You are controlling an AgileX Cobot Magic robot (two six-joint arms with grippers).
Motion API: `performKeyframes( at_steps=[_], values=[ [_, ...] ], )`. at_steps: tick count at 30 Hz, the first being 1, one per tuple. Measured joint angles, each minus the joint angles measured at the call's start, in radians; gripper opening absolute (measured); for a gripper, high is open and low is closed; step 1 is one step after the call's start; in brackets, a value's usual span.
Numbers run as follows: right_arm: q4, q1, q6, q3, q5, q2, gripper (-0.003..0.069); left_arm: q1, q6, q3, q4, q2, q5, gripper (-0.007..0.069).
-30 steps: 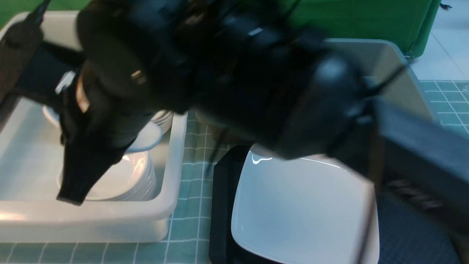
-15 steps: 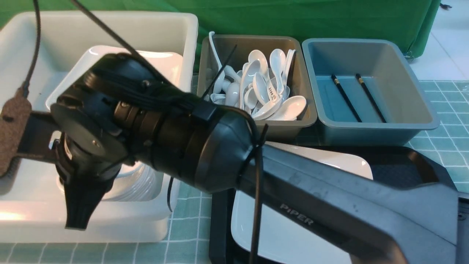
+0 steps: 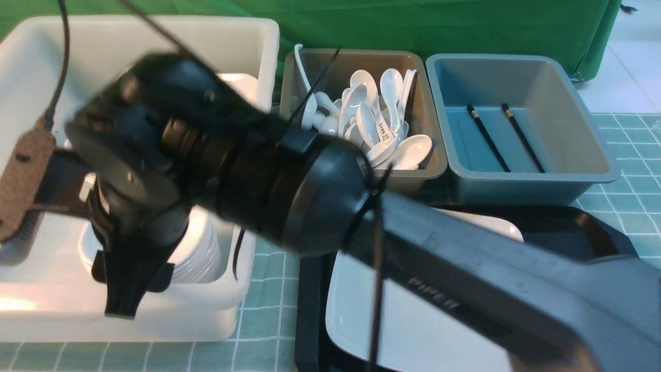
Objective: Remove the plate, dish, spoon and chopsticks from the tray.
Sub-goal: Use the right arm to put the small plate into the large storage box on the left, then use the left arm to grab a plate from the dinner plate
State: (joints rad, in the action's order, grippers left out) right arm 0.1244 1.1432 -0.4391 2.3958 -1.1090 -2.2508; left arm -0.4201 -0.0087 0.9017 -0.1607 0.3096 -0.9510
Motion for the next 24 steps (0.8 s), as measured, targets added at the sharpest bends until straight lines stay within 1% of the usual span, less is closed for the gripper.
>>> performKeyframes(
  at_steps=[3, 6, 7, 8, 11, 12, 13, 15, 18, 20, 21, 22, 23, 24],
  values=[
    [0.036, 0.0, 0.056, 0.023, -0.024, 0.066, 0.0454, 0.0, 0.042, 0.001, 0.052, 0.073, 0.0, 0.0009],
    [0.157, -0.009, 0.18, -0.012, -0.024, 0.188, 0.0334, 0.0, 0.111, 0.009, 0.128, 0.196, 0.002, 0.0009],
    [0.19, -0.019, 0.219, -0.047, -0.024, 0.233, 0.0281, 0.0, 0.141, 0.013, 0.151, 0.231, 0.003, 0.0009],
    [0.206, -0.031, 0.241, -0.086, -0.024, 0.273, 0.025, 0.0, 0.162, 0.016, 0.161, 0.252, 0.003, 0.0009],
    [0.242, -0.101, 0.341, -0.302, -0.024, 0.442, 0.011, 0.0, 0.298, 0.02, 0.276, 0.371, 0.004, 0.0009],
    [0.244, -0.112, 0.348, -0.337, -0.024, 0.455, 0.0104, 0.0, 0.309, 0.02, 0.294, 0.379, 0.004, 0.0009],
    [0.253, -0.149, 0.393, -0.462, -0.023, 0.556, 0.0067, 0.0, 0.393, 0.02, 0.358, 0.434, 0.005, 0.0009],
    [0.259, -0.206, 0.453, -0.679, -0.023, 0.713, 0.005, 0.0, 0.559, 0.02, 0.513, 0.543, 0.013, 0.0009],
    [0.261, -0.251, 0.517, -0.921, -0.02, 0.91, 0.0052, -0.016, 0.722, 0.02, 0.665, 0.683, 0.049, 0.0009],
    [0.261, -0.26, 0.549, -1.017, -0.02, 0.998, 0.0053, -0.045, 0.762, 0.02, 0.677, 0.756, 0.083, 0.0009],
    [0.261, -0.263, 0.578, -1.089, -0.019, 1.067, 0.0053, -0.076, 0.775, 0.02, 0.673, 0.799, 0.106, 0.0009],
    [0.261, -0.263, 0.578, -1.1, -0.019, 1.067, 0.0053, -0.083, 0.781, 0.02, 0.668, 0.82, 0.117, 0.0009],
    [0.258, -0.263, 0.621, -1.18, -0.012, 1.165, 0.0053, -0.158, 0.795, 0.02, 0.629, 0.904, 0.164, 0.0009],
    [0.258, -0.263, 0.64, -1.222, -0.008, 1.205, 0.0053, -0.198, 0.799, 0.021, 0.596, 0.945, 0.191, 0.0009]
  ],
)
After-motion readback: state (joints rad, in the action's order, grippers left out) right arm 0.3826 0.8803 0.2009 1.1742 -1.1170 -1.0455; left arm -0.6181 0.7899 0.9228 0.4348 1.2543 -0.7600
